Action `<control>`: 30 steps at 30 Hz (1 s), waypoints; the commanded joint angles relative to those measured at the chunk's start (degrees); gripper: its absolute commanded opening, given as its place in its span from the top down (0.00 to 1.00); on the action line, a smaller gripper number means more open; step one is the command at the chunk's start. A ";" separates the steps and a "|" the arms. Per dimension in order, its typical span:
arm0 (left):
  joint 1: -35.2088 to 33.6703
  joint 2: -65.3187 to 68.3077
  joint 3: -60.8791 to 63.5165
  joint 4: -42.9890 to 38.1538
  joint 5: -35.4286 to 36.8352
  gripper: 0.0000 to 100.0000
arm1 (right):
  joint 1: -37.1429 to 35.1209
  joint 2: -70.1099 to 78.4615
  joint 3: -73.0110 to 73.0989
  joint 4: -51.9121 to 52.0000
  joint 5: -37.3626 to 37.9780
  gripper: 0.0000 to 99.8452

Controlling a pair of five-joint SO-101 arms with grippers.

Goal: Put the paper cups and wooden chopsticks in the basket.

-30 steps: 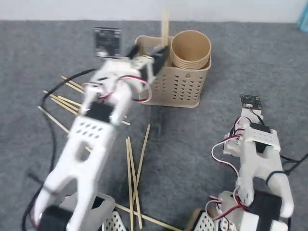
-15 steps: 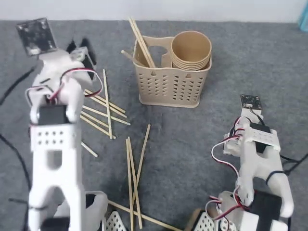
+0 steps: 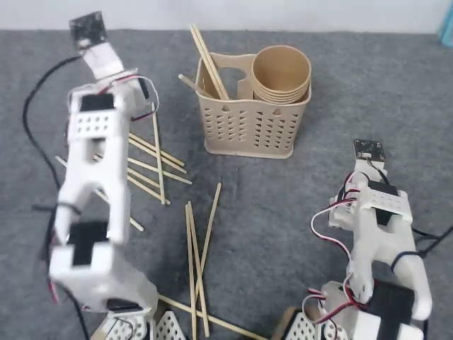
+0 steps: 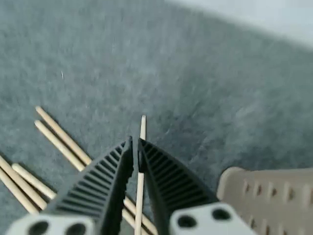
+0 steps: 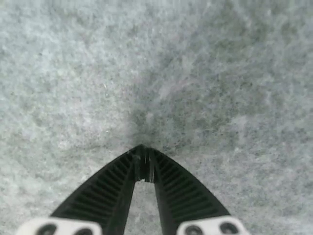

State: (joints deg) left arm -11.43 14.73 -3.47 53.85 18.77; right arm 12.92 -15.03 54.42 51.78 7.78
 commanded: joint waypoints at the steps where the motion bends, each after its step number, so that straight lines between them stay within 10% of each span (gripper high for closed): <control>1: 0.26 8.62 -16.22 7.91 1.05 0.98 | -0.22 -2.07 -0.18 -0.92 0.70 0.98; 30: 2.20 61.54 -84.88 32.88 0.79 0.98 | -0.22 -2.07 -0.18 -0.92 0.79 0.98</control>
State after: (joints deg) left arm -7.82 76.26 -83.65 85.85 18.59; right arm 12.92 -15.03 54.42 51.78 7.78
